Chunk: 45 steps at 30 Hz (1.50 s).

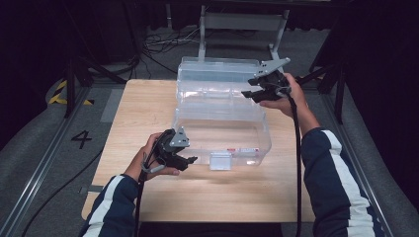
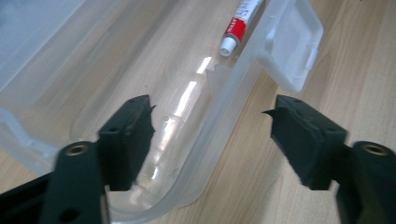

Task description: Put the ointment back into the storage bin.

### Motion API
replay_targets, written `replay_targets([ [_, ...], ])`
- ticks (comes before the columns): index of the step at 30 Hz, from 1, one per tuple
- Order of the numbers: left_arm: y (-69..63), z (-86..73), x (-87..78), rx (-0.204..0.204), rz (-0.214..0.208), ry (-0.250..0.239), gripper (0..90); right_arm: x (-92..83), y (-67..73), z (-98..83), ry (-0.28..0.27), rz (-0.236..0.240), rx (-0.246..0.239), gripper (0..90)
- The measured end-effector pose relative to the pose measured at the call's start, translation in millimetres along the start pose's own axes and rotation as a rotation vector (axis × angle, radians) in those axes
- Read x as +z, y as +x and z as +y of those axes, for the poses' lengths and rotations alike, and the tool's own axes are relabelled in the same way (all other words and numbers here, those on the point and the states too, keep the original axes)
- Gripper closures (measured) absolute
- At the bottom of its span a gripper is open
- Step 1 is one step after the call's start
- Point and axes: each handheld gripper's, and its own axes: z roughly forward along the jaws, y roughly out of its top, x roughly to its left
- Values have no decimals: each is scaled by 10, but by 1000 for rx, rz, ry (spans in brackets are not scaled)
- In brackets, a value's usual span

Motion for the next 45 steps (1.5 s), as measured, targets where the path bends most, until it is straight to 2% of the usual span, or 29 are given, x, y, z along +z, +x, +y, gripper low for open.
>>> replay_targets([
  [6,8,56,115,37,-18,72,437,164,-45,32,54,15,-2,555],
  [10,25,90,180,49,-49,90,489,264,-43,44,98,9,-26,577],
  [16,52,104,255,53,-63,127,573,338,-47,72,134,12,-37,623],
  [17,50,113,280,70,-47,149,619,358,-56,91,151,5,-47,653],
  [19,54,120,305,76,-57,162,671,376,-58,109,166,5,-60,671],
  [22,55,129,365,85,-67,194,697,424,-49,150,207,6,-88,679],
  [23,55,129,365,85,-67,194,713,424,-49,150,207,6,-88,679],
  [24,56,139,368,86,-67,195,719,463,-23,191,244,4,-120,677],
  [26,56,143,367,86,-68,201,723,483,12,225,270,-4,-156,676],
  [29,57,143,368,83,-71,201,726,500,49,266,286,-14,-184,702],
  [32,55,142,369,81,-69,200,725,509,56,280,296,-20,-190,712],
  [39,51,151,378,68,-69,204,722,508,93,329,282,9,-222,776],
  [45,39,156,383,49,-61,211,715,504,116,357,304,12,-240,802],
])
